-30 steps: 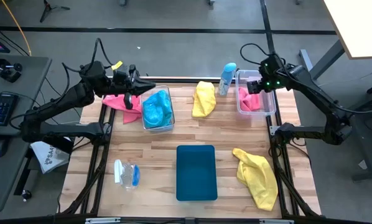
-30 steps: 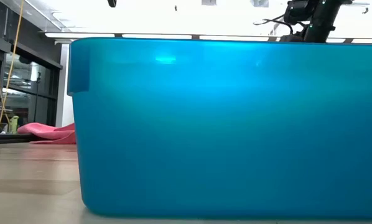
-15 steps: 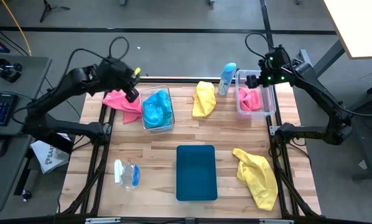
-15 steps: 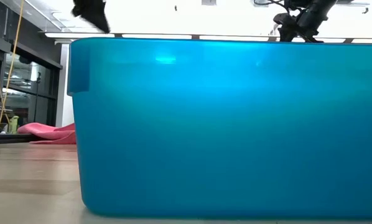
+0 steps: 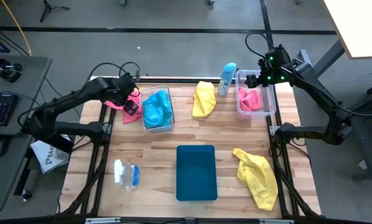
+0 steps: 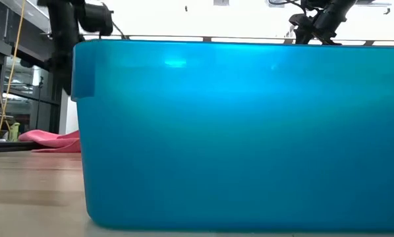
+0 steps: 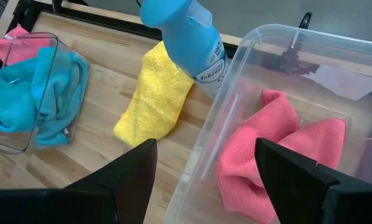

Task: Sort microfiber towel by color & place in baskets
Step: Put the pink towel into the right transparent bin

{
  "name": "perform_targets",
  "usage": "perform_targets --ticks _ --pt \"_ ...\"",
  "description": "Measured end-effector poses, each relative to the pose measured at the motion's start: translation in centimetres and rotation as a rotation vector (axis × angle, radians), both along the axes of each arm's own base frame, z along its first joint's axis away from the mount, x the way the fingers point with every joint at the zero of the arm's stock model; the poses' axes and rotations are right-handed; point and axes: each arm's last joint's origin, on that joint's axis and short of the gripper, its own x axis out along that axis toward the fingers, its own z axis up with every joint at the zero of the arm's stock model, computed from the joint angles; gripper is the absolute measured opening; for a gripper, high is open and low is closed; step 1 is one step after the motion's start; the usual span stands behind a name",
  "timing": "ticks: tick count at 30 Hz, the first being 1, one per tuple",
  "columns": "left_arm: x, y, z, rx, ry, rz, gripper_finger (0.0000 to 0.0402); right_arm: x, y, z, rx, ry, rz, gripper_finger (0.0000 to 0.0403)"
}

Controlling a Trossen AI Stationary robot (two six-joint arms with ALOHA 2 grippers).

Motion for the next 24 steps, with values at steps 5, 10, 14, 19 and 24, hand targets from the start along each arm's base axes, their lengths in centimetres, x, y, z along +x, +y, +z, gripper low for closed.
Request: perform_targets --ticks 5,10,14,19,24 --pt "0.6 1.8 -1.9 -0.020 0.059 -0.202 0.0215 0.0 0.0 0.0 0.000 0.000 0.000 0.0266" --pt "1.1 3.0 -2.9 -0.056 0.081 -0.397 0.0216 0.0 0.0 0.0 0.000 0.000 0.000 0.0266" --pt "1.2 3.4 -3.6 -0.085 0.120 -0.485 0.0216 0.0 0.0 0.0 0.000 0.000 0.000 0.0266" --pt "1.3 3.7 -4.5 -0.113 0.149 -0.642 0.0216 0.0 0.0 0.0 0.001 0.000 0.000 0.0266" --pt "0.9 3.3 -6.6 -0.122 0.174 -0.728 0.0216 0.0 0.0 0.0 0.002 0.000 -0.001 0.0266"
